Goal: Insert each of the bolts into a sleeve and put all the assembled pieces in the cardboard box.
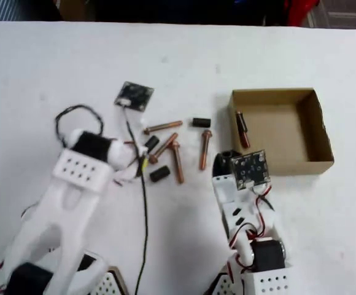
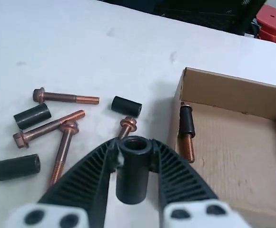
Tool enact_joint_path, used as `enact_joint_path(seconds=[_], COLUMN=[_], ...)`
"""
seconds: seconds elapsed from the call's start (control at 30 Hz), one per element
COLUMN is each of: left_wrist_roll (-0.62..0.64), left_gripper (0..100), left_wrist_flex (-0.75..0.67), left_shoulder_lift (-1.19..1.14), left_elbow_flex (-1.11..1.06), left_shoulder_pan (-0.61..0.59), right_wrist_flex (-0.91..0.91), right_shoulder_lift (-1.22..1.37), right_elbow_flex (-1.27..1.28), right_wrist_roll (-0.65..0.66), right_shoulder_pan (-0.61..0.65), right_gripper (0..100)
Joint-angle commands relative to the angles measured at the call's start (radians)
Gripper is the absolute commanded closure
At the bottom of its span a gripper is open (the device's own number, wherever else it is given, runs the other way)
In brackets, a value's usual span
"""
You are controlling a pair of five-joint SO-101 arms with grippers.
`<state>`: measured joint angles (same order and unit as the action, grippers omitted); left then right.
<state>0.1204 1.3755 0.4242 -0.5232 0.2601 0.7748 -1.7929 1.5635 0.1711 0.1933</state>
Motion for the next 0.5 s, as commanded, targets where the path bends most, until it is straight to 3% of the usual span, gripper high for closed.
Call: enact_joint_path(seconds=[0.0,0.17,0.47], left_wrist_roll=[0.078,0.226,0.324], left_gripper=[80,67,67], left_wrist_flex=[-0.04,-0.115,-0.272], left_shoulder_lift=[-0.088,-0.239,-0.515], left_elbow_flex=[0.106,0.18,0.285], left_shoulder_pan=[0.044,0.099,0.127], right_wrist_flex=[-0.058,-0.054,-0.051], right_shoulder_lift=[-0.013,-0.013,-0.013], right_elbow_flex=[0.006,0.012,0.012], right_wrist_roll=[-0.011,-0.011,-0.011], right_shoulder_pan=[-0.054,-0.062,-0.067], right_gripper=[98.1,98.1,98.1])
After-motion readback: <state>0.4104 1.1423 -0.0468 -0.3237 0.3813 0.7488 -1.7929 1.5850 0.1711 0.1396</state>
